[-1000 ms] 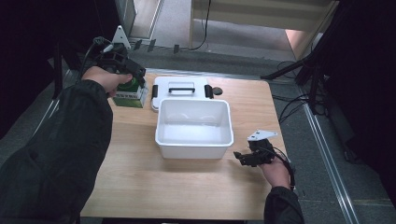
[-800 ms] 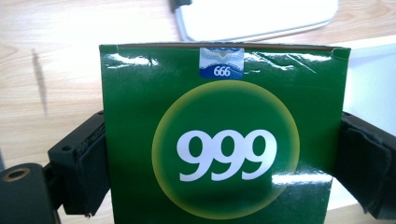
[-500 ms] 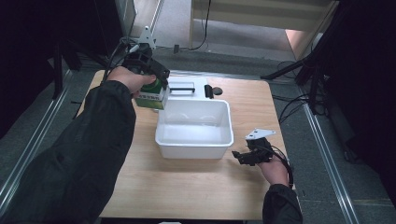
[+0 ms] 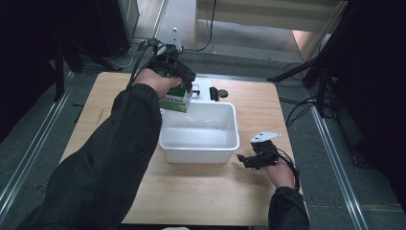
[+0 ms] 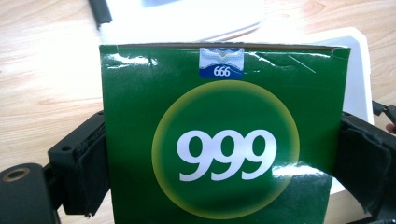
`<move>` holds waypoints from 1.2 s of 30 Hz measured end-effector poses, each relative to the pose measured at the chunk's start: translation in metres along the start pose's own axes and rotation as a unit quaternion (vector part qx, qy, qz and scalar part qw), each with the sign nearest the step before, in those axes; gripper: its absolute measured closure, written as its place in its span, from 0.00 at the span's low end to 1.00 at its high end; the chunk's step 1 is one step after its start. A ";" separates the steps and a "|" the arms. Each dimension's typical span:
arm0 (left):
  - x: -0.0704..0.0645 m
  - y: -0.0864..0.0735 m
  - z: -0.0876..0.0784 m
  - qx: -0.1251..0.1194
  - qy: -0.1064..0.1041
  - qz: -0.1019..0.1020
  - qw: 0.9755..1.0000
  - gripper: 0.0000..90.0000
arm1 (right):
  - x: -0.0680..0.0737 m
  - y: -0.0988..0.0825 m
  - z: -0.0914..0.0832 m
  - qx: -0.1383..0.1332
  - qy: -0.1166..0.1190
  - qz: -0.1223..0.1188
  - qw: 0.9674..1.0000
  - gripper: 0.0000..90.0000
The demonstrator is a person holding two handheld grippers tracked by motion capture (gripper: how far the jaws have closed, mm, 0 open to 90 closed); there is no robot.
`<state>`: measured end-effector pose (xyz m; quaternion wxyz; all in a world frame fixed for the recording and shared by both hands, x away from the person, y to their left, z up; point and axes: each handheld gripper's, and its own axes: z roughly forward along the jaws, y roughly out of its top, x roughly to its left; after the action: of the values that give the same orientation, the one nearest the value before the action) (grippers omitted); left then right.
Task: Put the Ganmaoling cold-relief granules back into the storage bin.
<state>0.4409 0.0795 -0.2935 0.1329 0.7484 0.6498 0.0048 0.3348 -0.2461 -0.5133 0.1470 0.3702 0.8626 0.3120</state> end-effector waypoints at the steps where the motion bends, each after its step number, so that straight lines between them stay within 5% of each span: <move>1: -0.003 0.000 0.002 0.002 0.001 0.001 1.000 0.07 | 0.000 0.000 0.000 0.000 -0.001 0.001 1.000 0.24; 17: -0.049 -0.002 0.024 0.015 -0.005 0.033 0.999 0.07 | -0.001 -0.004 -0.004 -0.002 -0.004 0.005 1.000 0.24; 36: -0.056 -0.008 0.068 0.034 0.009 0.008 0.999 0.06 | -0.001 -0.004 -0.005 -0.004 -0.002 0.002 1.000 0.24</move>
<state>0.4362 0.0127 -0.3516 0.1013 0.7573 0.6451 -0.0092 0.3312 -0.2509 -0.5123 0.1497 0.3720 0.8602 0.3150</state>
